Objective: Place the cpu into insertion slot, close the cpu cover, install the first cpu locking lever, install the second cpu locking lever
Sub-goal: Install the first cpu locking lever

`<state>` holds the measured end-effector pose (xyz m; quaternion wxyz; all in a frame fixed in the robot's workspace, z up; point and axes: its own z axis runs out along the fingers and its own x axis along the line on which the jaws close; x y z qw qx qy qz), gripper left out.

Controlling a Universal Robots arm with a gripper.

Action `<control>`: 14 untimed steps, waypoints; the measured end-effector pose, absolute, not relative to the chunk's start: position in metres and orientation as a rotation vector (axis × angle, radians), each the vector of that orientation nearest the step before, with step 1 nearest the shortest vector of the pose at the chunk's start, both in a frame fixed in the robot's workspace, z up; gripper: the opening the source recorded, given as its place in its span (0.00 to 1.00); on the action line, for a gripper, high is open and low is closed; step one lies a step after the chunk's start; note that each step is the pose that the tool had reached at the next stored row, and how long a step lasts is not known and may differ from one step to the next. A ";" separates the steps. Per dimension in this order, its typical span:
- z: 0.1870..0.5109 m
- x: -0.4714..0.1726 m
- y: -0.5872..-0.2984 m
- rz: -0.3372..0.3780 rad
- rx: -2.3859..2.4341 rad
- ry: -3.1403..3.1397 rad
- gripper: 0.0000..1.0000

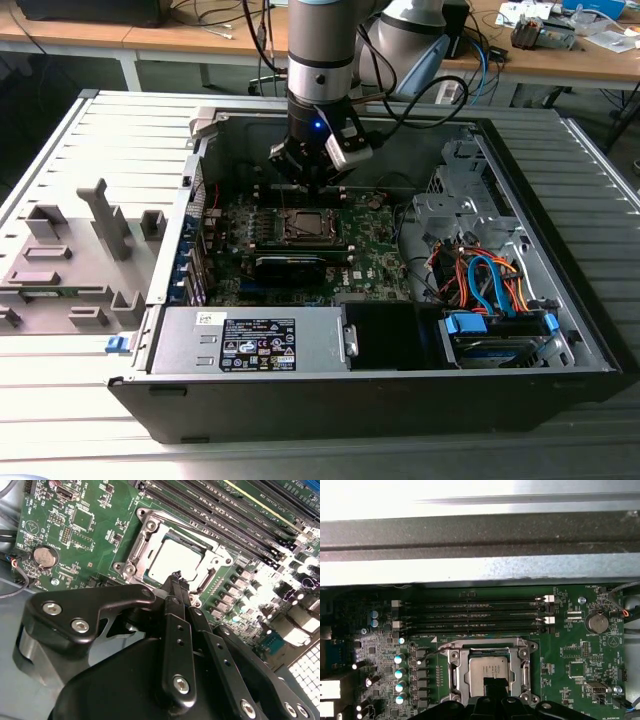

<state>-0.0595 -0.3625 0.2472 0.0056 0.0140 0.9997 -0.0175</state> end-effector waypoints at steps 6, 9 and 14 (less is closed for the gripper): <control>0.247 -0.060 -0.363 -0.055 0.024 3.130 0.11; 0.247 -0.060 -0.363 -0.054 0.006 3.130 0.11; 0.247 -0.060 -0.363 -0.054 -0.007 3.129 0.11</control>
